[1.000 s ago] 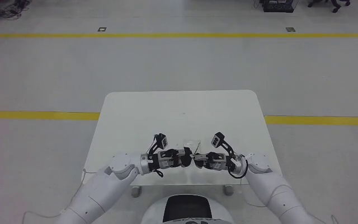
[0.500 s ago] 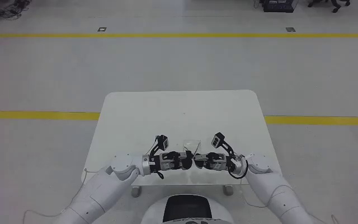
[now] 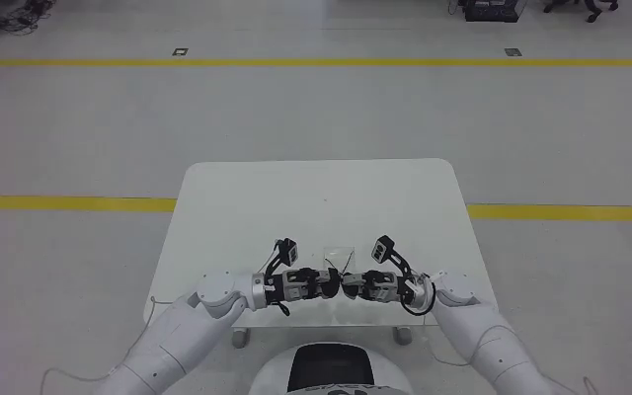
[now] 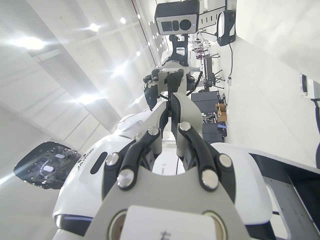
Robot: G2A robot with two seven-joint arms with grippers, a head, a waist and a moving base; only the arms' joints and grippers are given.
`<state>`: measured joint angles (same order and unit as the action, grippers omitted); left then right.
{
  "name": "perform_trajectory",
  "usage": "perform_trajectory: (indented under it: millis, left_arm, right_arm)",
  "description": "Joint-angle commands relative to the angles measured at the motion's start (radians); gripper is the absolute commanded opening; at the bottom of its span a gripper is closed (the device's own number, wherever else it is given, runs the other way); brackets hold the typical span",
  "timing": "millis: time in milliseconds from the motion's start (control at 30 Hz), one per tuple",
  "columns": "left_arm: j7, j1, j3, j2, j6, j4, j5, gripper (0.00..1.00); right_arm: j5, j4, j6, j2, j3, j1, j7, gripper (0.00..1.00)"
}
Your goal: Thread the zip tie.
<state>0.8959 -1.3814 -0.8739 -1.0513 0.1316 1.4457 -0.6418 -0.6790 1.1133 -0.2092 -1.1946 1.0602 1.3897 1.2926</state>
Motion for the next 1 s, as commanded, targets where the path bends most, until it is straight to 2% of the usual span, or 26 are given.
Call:
perform_trajectory:
  millis: [0,300,567,967]
  left_arm:
    - [0.000,0.000,0.000,0.000,0.000,0.000,0.000,0.15]
    - [-0.005,0.005,0.009,0.002,-0.006,-0.003,0.014,0.15]
    - [-0.009,0.008,0.013,0.003,-0.008,-0.003,0.017,0.09]
    - [-0.015,0.011,0.019,0.004,-0.009,-0.003,0.020,0.07]
  right_arm:
    - [0.000,0.000,0.000,0.000,-0.001,0.000,-0.001,0.00]
    - [-0.008,0.002,-0.005,0.001,-0.006,-0.001,-0.002,0.00]
    - [-0.011,-0.003,-0.005,0.001,-0.016,-0.005,-0.004,0.00]
    - [-0.025,-0.007,-0.017,0.002,-0.018,-0.007,-0.004,0.00]
